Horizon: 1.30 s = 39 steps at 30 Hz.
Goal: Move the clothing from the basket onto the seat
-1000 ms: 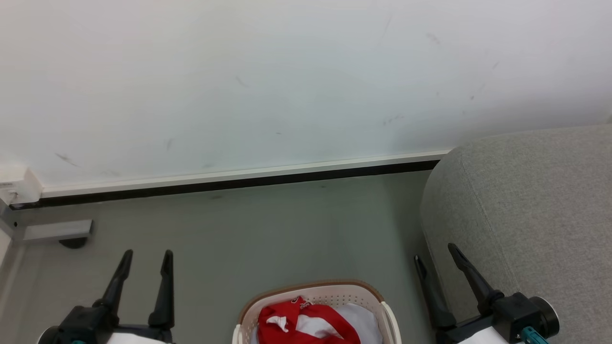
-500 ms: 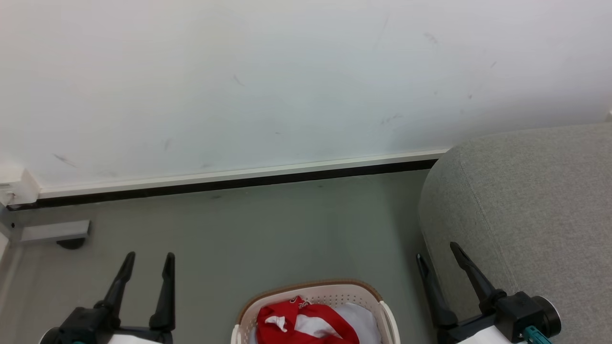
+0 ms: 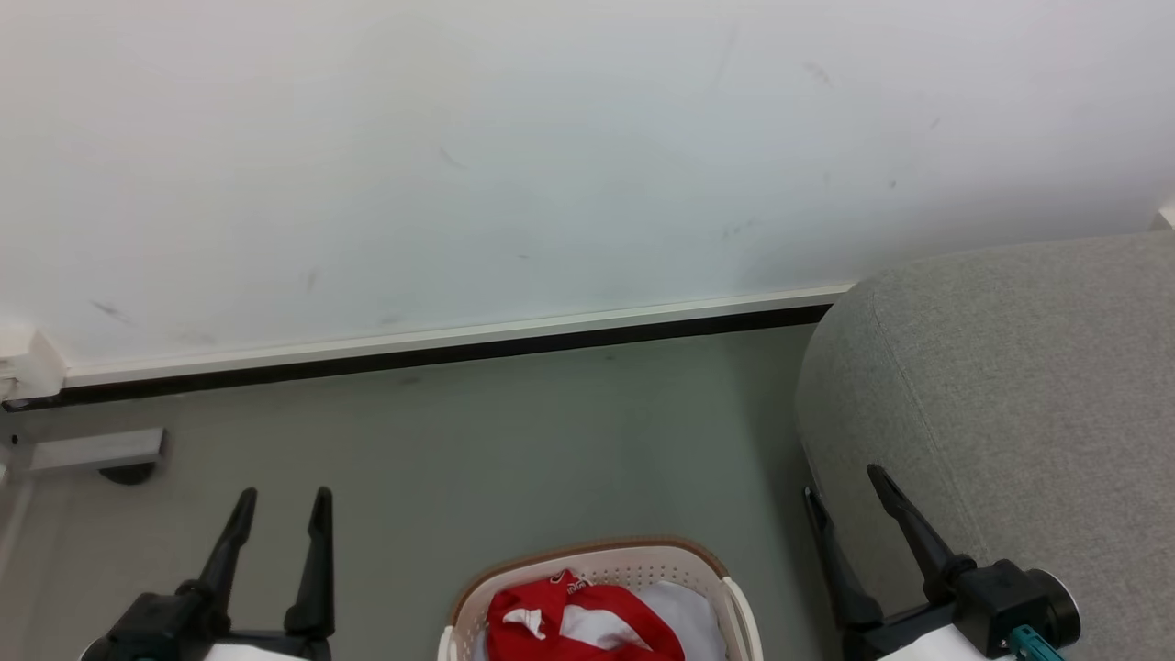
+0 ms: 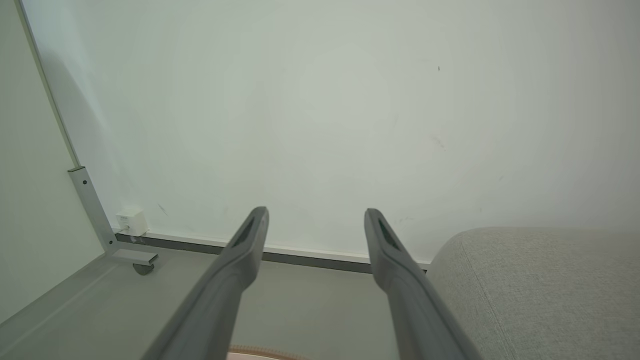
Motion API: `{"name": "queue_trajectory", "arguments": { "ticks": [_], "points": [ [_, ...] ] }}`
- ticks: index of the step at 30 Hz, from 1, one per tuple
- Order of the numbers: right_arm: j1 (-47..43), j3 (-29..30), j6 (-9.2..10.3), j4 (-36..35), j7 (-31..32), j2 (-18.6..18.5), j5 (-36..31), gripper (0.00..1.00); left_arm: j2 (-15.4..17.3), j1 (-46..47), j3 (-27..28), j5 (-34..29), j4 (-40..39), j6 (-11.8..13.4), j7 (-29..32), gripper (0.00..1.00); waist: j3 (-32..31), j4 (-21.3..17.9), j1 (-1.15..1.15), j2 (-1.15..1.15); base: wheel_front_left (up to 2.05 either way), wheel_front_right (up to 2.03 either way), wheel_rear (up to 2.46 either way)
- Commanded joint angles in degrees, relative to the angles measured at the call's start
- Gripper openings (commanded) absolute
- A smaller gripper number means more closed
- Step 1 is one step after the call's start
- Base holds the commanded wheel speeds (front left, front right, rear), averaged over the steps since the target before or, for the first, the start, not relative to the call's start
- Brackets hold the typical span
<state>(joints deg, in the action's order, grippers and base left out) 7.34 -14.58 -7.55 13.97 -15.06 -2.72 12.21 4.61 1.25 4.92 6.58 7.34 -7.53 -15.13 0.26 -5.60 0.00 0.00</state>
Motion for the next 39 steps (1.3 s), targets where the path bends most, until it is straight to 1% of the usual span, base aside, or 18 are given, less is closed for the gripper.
{"name": "queue_trajectory", "arguments": {
  "ticks": [1,8,13,22,26,31,34,39],
  "points": [
    [0.44,0.17,0.12,0.08,-0.18,-0.3,0.36,1.0,0.07,-0.18,0.15,0.16,0.33,0.09,-0.03,1.0,0.08,-0.12,0.0,0.0,0.0,0.0,0.0],
    [0.82,1.06,0.12,0.02,-0.11,-0.29,0.49,1.0,-0.57,-0.09,0.09,1.4,2.1,0.09,-0.03,1.0,0.84,-1.43,0.0,0.0,0.0,0.0,0.0],
    [0.81,1.52,0.12,-0.62,-0.11,-0.28,1.89,1.0,-0.72,0.57,-0.59,2.78,3.29,0.09,-0.03,1.0,1.9,-3.02,0.0,0.0,0.0,0.0,0.0],
    [1.97,3.3,0.12,-2.44,-0.11,-0.28,3.52,1.0,0.77,2.62,-2.68,4.63,5.92,0.08,-0.03,1.0,6.06,-6.9,0.0,0.0,0.0,0.0,0.0],
    [2.31,4.3,0.12,-3.94,-0.11,-0.27,3.83,1.0,2.0,3.99,-4.52,5.12,7.8,0.08,-0.03,1.0,8.83,-8.61,0.0,0.0,0.0,0.0,0.0],
    [3.38,5.25,0.12,-6.4,-0.11,-0.27,4.07,1.0,4.56,6.56,-8.01,5.77,10.9,0.08,-0.03,1.0,12.87,-10.79,0.0,0.0,0.0,0.0,0.0],
    [3.78,6.04,0.12,-7.74,-0.11,-0.26,4.07,1.0,6.65,8.1,-11.03,6.65,13.37,0.08,-0.03,1.0,15.2,-12.11,0.0,0.0,0.0,0.0,0.0],
    [4.58,8.11,0.12,-10.07,-0.1,-0.23,4.37,1.0,10.75,11.96,-17.45,7.37,20.33,0.08,-0.03,1.0,18.66,-14.0,0.0,0.0,0.0,0.0,0.0]
  ]
}}
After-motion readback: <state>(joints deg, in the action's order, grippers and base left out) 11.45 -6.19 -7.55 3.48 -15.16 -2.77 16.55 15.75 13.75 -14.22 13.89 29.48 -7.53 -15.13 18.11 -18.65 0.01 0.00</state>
